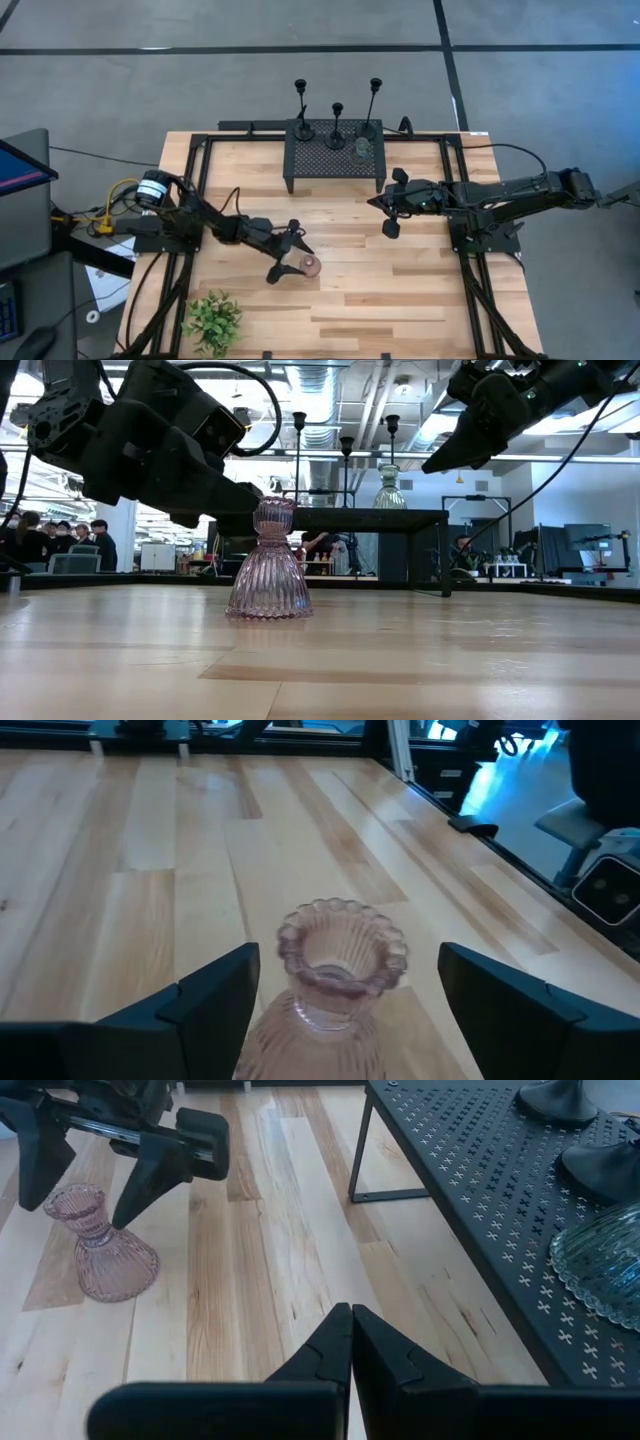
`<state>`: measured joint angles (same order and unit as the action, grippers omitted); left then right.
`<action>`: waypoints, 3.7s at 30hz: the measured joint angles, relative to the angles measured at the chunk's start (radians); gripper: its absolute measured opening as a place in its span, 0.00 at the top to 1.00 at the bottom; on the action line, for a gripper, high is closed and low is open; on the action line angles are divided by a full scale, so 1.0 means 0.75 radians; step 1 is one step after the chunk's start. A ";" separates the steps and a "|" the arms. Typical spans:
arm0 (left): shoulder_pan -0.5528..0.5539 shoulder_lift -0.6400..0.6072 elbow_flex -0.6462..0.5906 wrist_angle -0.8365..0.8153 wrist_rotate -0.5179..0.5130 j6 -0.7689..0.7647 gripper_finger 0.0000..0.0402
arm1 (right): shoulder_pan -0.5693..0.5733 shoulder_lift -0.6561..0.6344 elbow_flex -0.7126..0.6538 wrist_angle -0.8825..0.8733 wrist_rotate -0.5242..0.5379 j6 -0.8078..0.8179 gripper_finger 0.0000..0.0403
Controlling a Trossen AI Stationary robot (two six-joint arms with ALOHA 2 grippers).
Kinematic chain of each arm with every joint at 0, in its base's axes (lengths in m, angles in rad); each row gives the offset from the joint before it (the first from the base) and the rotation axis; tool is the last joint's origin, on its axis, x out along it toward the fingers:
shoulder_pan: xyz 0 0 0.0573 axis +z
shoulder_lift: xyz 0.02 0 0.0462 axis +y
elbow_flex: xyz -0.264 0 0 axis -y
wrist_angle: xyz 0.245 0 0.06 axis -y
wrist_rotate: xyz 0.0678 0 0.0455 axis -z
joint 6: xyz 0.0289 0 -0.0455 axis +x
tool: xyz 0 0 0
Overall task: Pick & Place candle stick holders
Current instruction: Put the purple candle holder on the shelf
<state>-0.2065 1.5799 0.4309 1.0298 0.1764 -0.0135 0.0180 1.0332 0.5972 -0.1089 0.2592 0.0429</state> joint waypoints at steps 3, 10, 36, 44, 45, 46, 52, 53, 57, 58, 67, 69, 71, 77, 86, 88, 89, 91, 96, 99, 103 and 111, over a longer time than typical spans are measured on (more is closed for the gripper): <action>-0.012 0.000 0.000 0.001 -0.029 0.001 0.23 | 0.000 0.000 0.000 0.000 0.000 0.000 1.00; -0.013 0.051 0.026 0.001 -0.082 0.009 0.23 | 0.000 0.000 0.000 0.003 0.000 0.000 1.00; 0.029 0.132 0.081 0.007 -0.064 -0.068 0.37 | 0.000 0.000 0.000 -0.003 0.000 -0.001 1.00; 0.030 0.132 0.081 0.009 -0.064 -0.069 0.49 | 0.000 0.000 0.000 -0.003 0.000 -0.001 1.00; 0.030 0.132 0.081 0.010 -0.065 -0.069 0.50 | 0.000 0.000 0.000 -0.003 0.000 -0.002 1.00; 0.030 0.132 0.081 0.011 -0.065 -0.069 0.51 | 0.000 0.000 0.000 -0.003 0.000 -0.001 1.00; 0.030 0.132 0.080 0.015 -0.065 -0.069 0.57 | 0.000 0.000 0.000 -0.003 0.000 -0.002 1.00; 0.030 0.132 0.080 0.016 -0.065 -0.069 0.57 | 0.000 0.000 0.000 -0.003 0.000 -0.002 1.00; 0.030 0.131 0.080 0.019 -0.065 -0.069 0.60 | 0.000 0.000 0.000 -0.003 0.000 -0.002 1.00; 0.030 0.130 0.080 0.020 -0.066 -0.069 0.61 | 0.000 0.000 0.000 -0.003 0.000 -0.002 1.00; 0.030 0.130 0.080 0.021 -0.066 -0.074 0.64 | 0.000 0.000 0.000 -0.003 0.000 -0.002 1.00; 0.030 0.121 0.080 0.013 -0.065 -0.097 0.64 | 0.000 0.000 0.000 -0.003 0.001 -0.002 1.00; 0.030 0.106 0.080 -0.004 -0.065 -0.106 0.64 | 0.000 0.000 0.000 -0.003 0.000 -0.002 1.00; 0.037 -0.032 0.078 -0.098 -0.076 -0.107 0.65 | 0.000 0.000 0.000 -0.003 0.001 -0.002 1.00; 0.179 -0.360 0.078 -0.368 -0.167 -0.108 0.65 | 0.000 0.000 0.000 -0.003 0.001 -0.024 1.00; 0.216 -0.435 0.078 -0.410 -0.167 -0.109 0.65 | 0.000 0.000 0.000 -0.003 0.000 -0.033 1.00; 0.232 -0.470 0.078 -0.425 -0.167 -0.109 0.65 | 0.000 0.000 0.000 -0.003 0.000 -0.035 1.00; 0.261 -0.530 0.079 -0.431 -0.166 -0.109 0.65 | 0.000 0.000 0.000 -0.003 0.000 -0.037 1.00; 0.343 -0.627 0.160 -0.614 -0.166 -0.108 0.65 | 0.000 0.000 0.000 -0.003 0.000 -0.037 1.00; 0.399 -0.627 0.266 -0.781 -0.166 -0.083 0.65 | 0.000 -0.001 0.000 -0.002 0.000 -0.037 1.00; 0.472 -0.602 0.403 -0.882 -0.166 0.005 0.65 | -0.001 -0.001 0.000 0.000 0.000 -0.036 1.00; 0.641 -0.591 0.562 -0.976 -0.166 0.047 0.65 | -0.001 -0.001 0.000 -0.001 0.000 -0.036 1.00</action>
<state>0.2740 1.1369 0.8522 0.2974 0.0517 0.0216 0.0174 1.0328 0.5972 -0.1093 0.2592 0.0158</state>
